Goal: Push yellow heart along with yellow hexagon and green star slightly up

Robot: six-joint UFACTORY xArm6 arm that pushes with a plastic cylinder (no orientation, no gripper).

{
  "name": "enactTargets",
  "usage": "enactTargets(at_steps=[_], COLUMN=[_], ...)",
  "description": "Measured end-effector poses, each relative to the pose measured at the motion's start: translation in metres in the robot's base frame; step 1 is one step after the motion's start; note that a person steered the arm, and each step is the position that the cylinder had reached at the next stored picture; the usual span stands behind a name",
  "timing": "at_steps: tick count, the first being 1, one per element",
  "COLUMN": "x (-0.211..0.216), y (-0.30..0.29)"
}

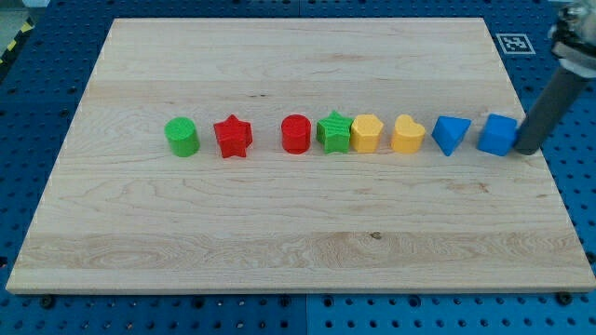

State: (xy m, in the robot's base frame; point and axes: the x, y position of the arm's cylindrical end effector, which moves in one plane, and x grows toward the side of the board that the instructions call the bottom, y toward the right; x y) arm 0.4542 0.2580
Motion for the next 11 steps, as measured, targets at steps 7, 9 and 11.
enactTargets(at_steps=[7,9,11], x=[0.017,0.001,-0.023], y=[-0.089,-0.149,-0.143])
